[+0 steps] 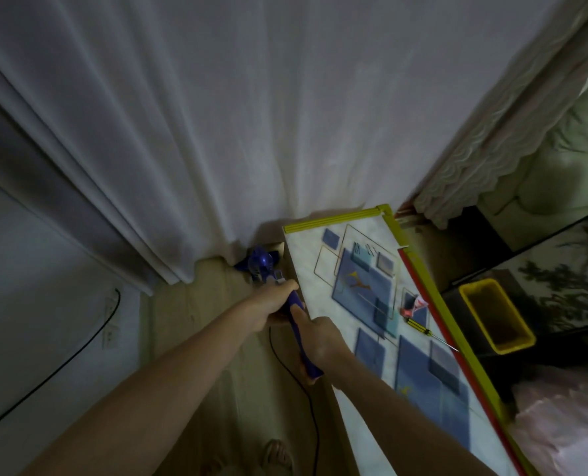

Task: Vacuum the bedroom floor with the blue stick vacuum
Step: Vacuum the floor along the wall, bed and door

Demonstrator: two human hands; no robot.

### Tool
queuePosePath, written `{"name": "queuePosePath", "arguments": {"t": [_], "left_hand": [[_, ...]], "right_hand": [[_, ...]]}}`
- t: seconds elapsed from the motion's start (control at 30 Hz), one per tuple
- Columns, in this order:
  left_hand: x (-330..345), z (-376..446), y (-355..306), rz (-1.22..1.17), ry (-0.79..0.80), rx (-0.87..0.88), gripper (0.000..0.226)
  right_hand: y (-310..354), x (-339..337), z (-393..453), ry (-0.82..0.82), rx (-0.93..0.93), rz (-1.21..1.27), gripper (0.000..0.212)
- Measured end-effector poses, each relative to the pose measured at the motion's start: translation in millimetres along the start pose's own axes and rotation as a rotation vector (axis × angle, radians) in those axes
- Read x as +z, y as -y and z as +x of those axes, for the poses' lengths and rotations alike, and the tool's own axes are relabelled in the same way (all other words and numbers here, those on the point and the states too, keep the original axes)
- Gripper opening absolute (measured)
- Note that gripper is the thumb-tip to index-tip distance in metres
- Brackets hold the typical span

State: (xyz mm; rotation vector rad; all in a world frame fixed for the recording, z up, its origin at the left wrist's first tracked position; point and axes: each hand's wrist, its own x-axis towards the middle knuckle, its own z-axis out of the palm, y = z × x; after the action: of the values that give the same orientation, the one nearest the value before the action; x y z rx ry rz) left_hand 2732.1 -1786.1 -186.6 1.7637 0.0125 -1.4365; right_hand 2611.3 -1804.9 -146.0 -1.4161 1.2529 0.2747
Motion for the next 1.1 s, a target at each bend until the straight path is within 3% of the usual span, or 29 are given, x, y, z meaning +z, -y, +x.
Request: {"name": "queuePosePath", "arguments": {"t": [0.27, 0.43, 0.9, 1.1], "left_hand": [[14, 14, 20, -0.045, -0.023, -0.017, 0.02], [20, 8, 36, 0.024, -0.016, -0.022, 0.021], [-42, -99, 97, 0.158, -0.019, -0.076, 0.033], [-72, -151, 145, 0.078, 0.015, -0.119, 0.022]], "right_hand": [[-27, -4, 23, 0.007, -0.012, -0.114, 0.054], [-44, 4, 14, 0.038, 0.064, -0.045, 0.058], [-59, 85, -104, 0.143, 0.113, 0.146, 0.055], [-77, 120, -168, 0.176, 0.113, 0.137, 0.054]]}}
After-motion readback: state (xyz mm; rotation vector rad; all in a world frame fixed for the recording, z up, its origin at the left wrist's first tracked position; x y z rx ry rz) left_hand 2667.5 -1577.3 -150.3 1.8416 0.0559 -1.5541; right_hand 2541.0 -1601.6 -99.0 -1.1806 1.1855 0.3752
